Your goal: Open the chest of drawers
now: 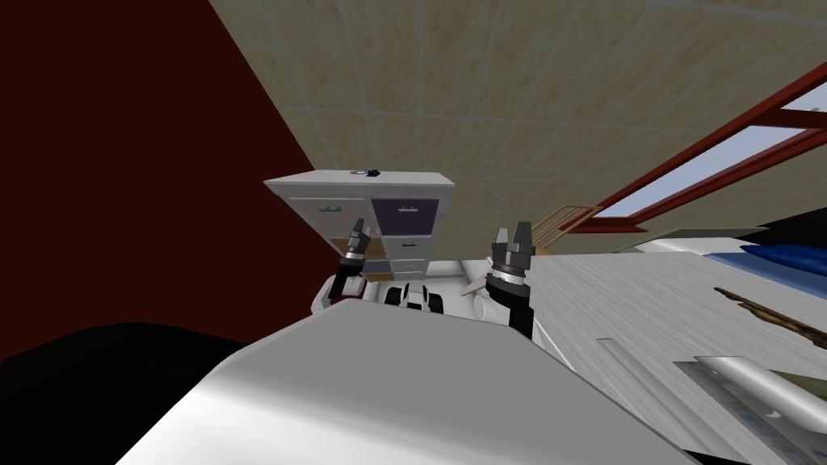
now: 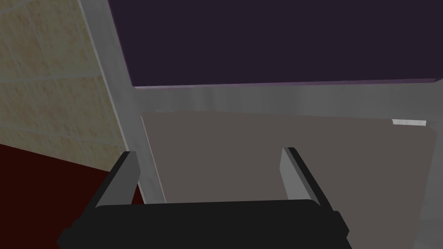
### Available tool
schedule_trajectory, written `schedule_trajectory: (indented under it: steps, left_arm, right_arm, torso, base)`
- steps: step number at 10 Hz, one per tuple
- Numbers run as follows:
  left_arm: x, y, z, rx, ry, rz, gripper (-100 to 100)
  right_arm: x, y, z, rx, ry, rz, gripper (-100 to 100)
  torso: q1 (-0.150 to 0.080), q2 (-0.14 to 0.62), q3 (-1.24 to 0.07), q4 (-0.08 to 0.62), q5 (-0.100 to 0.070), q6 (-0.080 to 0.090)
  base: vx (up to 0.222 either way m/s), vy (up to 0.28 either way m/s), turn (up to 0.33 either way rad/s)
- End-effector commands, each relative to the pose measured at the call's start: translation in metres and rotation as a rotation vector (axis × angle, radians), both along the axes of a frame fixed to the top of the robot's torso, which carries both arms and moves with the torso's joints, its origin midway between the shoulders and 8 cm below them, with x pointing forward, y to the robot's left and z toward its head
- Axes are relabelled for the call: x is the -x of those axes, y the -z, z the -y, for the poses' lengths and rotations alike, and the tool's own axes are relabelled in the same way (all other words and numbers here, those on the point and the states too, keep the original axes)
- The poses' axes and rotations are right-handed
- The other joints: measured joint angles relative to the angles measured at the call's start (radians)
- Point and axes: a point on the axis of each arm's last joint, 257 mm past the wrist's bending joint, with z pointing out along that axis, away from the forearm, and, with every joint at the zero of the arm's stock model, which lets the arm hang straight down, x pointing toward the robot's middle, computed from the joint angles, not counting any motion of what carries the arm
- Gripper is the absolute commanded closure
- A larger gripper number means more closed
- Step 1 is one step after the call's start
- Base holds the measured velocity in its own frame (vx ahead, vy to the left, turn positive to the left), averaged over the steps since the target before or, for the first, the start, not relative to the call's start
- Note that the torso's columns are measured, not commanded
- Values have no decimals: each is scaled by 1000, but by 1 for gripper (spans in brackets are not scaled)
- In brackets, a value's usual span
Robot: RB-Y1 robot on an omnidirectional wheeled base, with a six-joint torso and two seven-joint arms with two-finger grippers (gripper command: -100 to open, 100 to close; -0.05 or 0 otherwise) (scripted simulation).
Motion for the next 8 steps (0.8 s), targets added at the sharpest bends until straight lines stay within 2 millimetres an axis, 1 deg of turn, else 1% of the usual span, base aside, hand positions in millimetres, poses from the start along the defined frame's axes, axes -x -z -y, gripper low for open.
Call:
schedule_trajectory:
  steps: [1,2,5,6,7,8]
  left_arm:
    - [-5,21,-2,-4,0,-32,-100]
    - [-6,29,-3,-5,-1,-45,-100]
    - [-9,52,-8,-7,-3,-81,-100]
    - [-10,60,-9,-7,-4,-92,-100]
    - [-10,60,-9,-7,-4,-92,-100]
    - [-11,68,-10,-7,-6,-104,-100]
  right_arm:
    - [0,0,0,0,0,0,0]
    - [0,0,0,0,0,0,0]
    - [0,0,0,0,0,0,0]
    - [0,0,0,0,0,0,0]
    - [0,0,0,0,0,0,0]
    - [0,0,0,0,0,0,0]
  torso:
    - [0,0,0,0,0,0]
    - [-1,1,0,0,0,0]
    - [-8,-4,-2,-5,1,7]
    - [-10,-5,-2,-4,0,6]
    - [-6,-4,-2,-3,0,4]
    - [-2,-4,-2,-2,0,3]
  base:
    - [4,-75,6]
    - [14,-67,34]
    - [8,-68,13]
    - [-8,-87,-17]
    - [-8,-65,-6]
    - [7,-57,-4]
